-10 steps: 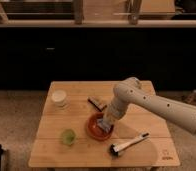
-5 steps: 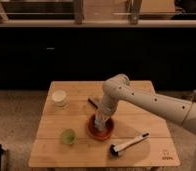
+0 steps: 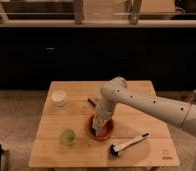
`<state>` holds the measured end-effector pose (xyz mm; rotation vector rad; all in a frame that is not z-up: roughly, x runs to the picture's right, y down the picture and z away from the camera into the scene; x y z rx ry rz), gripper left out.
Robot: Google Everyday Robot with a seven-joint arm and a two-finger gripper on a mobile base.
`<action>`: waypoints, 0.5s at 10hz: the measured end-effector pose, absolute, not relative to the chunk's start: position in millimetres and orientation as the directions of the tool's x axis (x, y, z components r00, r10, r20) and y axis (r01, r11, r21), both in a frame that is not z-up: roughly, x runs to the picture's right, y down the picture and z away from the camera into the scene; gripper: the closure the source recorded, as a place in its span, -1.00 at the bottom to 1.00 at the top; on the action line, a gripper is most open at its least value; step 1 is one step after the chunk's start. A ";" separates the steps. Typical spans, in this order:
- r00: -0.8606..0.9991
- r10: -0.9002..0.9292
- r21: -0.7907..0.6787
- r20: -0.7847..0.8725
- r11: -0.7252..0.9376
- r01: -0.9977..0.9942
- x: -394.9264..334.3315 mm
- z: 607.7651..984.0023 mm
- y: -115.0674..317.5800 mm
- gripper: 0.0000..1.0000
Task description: Wipe red bowl with towel
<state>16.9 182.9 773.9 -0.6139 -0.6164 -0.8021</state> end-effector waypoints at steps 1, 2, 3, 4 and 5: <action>0.543 -0.454 -0.262 0.707 0.544 0.797 17.6 773.0 189.9 1.00; 0.544 -0.449 -0.265 0.709 0.545 0.795 19.9 771.9 194.9 1.00; 0.549 -0.442 -0.270 0.709 0.549 0.791 23.6 771.3 199.2 1.00; 0.555 -0.437 -0.274 0.708 0.555 0.786 27.0 771.0 201.2 1.00; 0.567 -0.427 -0.283 0.704 0.564 0.775 33.5 770.8 204.5 1.00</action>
